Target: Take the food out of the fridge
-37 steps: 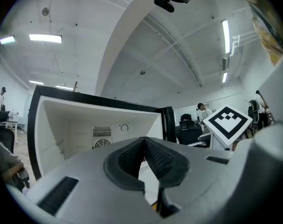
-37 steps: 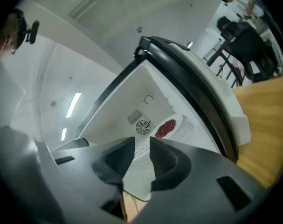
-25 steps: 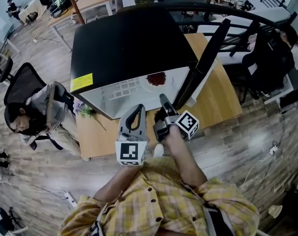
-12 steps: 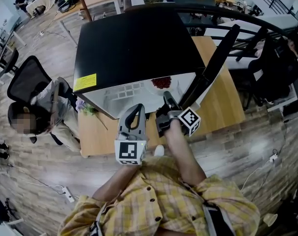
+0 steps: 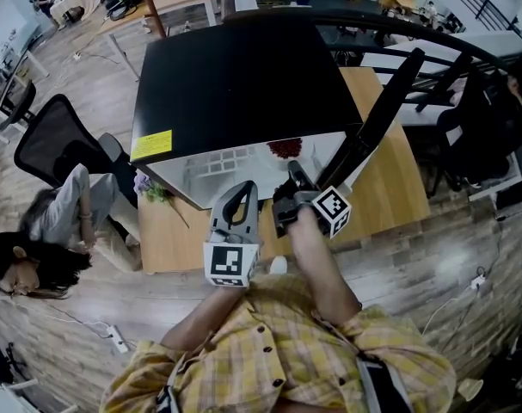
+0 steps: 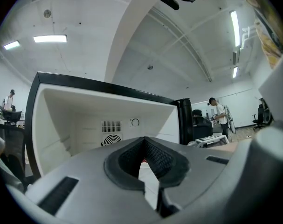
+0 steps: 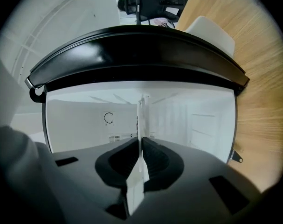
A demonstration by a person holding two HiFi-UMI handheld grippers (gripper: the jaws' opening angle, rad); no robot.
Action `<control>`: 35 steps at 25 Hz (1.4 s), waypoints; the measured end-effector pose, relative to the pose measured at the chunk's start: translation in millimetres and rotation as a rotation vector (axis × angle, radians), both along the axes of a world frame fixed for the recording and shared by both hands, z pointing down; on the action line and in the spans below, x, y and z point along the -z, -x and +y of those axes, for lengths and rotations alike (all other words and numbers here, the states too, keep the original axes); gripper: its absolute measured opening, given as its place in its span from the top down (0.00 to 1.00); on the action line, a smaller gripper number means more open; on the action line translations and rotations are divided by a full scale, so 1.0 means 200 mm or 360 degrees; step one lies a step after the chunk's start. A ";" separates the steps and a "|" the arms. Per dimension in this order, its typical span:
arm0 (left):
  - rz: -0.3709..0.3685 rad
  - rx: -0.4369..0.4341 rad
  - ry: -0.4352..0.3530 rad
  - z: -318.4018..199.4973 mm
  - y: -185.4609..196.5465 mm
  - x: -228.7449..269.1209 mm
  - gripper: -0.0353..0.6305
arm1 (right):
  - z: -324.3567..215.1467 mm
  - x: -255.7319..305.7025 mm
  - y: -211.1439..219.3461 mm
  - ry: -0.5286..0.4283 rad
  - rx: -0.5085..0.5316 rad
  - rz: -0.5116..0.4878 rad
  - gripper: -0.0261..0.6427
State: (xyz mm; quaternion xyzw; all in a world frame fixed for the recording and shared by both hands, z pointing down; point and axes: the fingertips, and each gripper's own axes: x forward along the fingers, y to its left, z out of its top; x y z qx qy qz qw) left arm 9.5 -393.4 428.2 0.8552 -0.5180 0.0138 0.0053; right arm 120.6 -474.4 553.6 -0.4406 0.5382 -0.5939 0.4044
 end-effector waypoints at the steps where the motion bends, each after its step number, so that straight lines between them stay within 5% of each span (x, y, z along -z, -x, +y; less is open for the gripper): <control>1: -0.0004 -0.0002 -0.0002 0.00 0.00 0.00 0.94 | 0.01 0.00 0.00 0.0009 -0.0007 -0.0008 0.92; 19: 0.0035 -0.0035 -0.0015 0.21 0.03 0.02 0.94 | 0.28 0.13 0.01 -0.0097 -0.0010 0.0009 0.93; 35: 0.0082 -0.0049 -0.0044 0.49 0.08 0.03 0.94 | 0.78 0.26 0.11 -0.0125 0.0013 -0.0001 0.94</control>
